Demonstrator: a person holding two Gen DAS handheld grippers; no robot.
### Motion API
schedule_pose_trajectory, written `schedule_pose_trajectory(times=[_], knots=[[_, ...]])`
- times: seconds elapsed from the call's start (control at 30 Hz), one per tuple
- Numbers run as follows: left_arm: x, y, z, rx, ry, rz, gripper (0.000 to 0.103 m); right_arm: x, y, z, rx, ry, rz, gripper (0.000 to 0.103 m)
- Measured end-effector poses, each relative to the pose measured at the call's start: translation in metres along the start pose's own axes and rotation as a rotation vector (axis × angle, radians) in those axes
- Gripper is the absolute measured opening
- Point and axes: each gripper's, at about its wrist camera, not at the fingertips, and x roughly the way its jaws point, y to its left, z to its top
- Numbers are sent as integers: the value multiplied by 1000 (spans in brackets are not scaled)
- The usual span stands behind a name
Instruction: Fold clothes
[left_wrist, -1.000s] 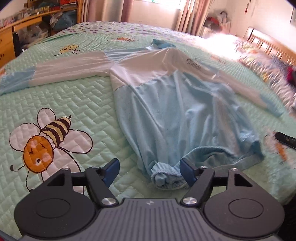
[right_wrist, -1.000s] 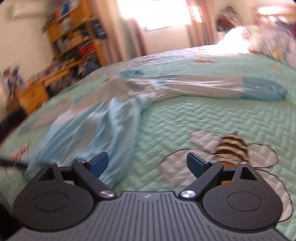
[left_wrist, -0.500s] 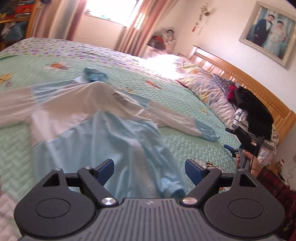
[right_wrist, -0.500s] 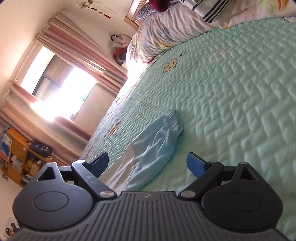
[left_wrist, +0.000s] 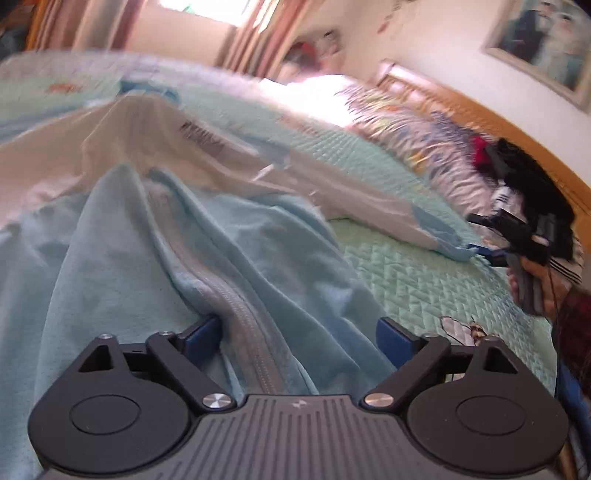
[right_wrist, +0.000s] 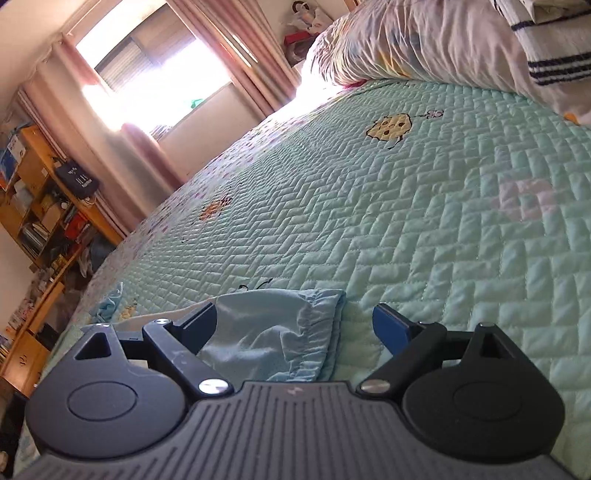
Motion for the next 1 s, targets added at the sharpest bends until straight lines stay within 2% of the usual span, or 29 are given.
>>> schedule_pose_trajectory(times=[0.1, 0.2, 0.3, 0.43, 0.7, 0.8, 0.93, 1.0], knots=[[3, -6, -7, 68, -21, -8, 102, -2, -8, 7, 44, 12, 50, 92], [3, -5, -7, 68, -27, -17, 102, -5, -8, 7, 65, 34, 117, 92], [1, 0, -7, 42, -31, -39, 102, 0, -2, 6, 43, 76, 114, 92], [2, -2, -7, 53, -30, -31, 103, 4, 4, 3, 22, 97, 93, 92], [2, -5, -8, 69, -26, -16, 103, -4, 10, 0, 46, 141, 185, 92], [2, -4, -7, 69, -26, -16, 103, -3, 10, -3, 56, 162, 186, 92], [2, -3, -7, 68, -26, -16, 103, -10, 10, -2, 98, 132, 283, 92], [2, -4, -7, 68, -26, -16, 103, -8, 12, -1, 96, 138, 299, 92]])
